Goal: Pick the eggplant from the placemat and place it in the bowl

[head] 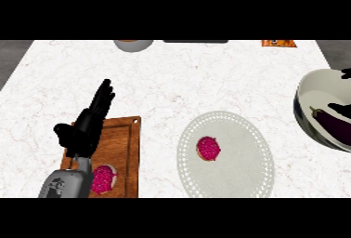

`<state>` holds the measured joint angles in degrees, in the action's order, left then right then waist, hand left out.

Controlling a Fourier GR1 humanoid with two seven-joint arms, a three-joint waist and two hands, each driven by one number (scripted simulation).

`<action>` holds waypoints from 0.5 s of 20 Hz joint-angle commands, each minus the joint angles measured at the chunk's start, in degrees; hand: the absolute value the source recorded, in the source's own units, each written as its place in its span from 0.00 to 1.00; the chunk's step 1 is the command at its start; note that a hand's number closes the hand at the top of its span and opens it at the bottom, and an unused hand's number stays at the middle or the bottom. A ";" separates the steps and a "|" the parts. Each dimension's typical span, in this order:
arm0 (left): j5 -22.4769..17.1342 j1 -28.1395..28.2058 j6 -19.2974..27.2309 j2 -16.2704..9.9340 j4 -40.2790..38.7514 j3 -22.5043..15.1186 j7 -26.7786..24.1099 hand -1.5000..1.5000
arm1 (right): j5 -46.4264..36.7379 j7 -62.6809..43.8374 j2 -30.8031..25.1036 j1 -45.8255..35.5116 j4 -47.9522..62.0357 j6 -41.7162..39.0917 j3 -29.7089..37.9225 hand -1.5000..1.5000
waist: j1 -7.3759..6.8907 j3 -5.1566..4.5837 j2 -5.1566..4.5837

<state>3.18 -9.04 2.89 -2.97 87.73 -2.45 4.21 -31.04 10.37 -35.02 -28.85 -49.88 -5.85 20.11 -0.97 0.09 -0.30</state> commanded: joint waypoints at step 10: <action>-0.50 1.14 -0.25 0.03 2.05 0.40 1.59 0.50 | 13.65 11.68 0.80 -1.54 1.10 0.50 10.24 0.00 | 0.88 -0.08 0.40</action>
<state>3.33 -9.33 3.28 -2.65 87.31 -2.00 4.62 -20.75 21.38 -34.36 -30.77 -46.90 -6.35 27.66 -0.13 0.03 -0.04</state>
